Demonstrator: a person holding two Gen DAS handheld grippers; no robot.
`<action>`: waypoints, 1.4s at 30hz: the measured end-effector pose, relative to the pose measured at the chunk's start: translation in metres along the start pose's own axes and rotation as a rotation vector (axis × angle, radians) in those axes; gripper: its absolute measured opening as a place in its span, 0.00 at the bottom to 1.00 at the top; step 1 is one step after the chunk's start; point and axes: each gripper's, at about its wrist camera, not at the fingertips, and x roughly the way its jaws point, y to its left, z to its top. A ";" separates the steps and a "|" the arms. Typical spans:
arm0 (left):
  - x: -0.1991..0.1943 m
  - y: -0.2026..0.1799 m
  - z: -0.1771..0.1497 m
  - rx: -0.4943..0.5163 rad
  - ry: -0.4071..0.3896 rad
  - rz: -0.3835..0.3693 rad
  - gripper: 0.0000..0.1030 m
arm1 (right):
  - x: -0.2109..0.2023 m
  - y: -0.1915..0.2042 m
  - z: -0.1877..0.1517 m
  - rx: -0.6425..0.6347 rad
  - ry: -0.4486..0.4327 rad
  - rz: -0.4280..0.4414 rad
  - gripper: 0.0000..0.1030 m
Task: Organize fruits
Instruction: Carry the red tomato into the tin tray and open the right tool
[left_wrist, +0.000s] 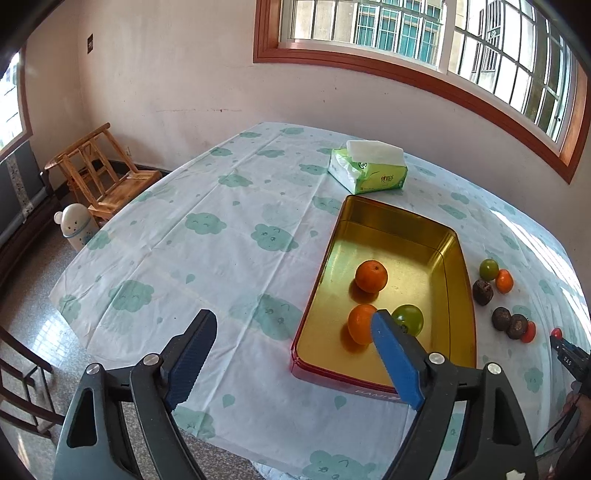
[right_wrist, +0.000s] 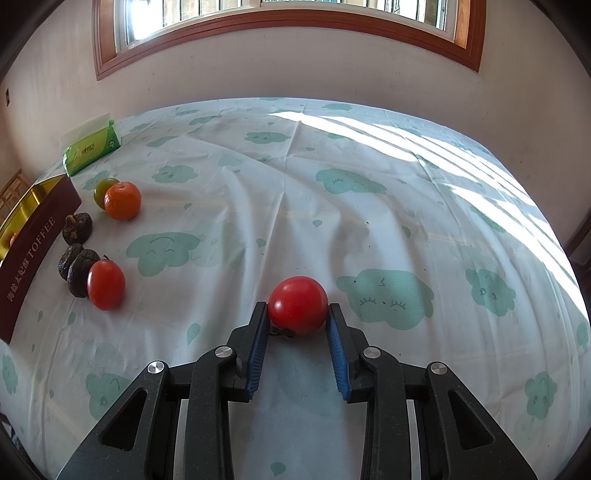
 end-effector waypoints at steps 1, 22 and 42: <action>0.001 0.003 -0.001 -0.009 0.002 0.004 0.82 | 0.000 0.000 0.001 0.000 0.004 -0.005 0.31; 0.016 0.008 -0.007 -0.050 0.022 0.091 0.86 | -0.049 0.161 0.070 -0.212 -0.114 0.321 0.31; 0.018 0.021 -0.011 -0.092 0.058 0.136 0.86 | -0.036 0.319 0.070 -0.481 -0.057 0.466 0.31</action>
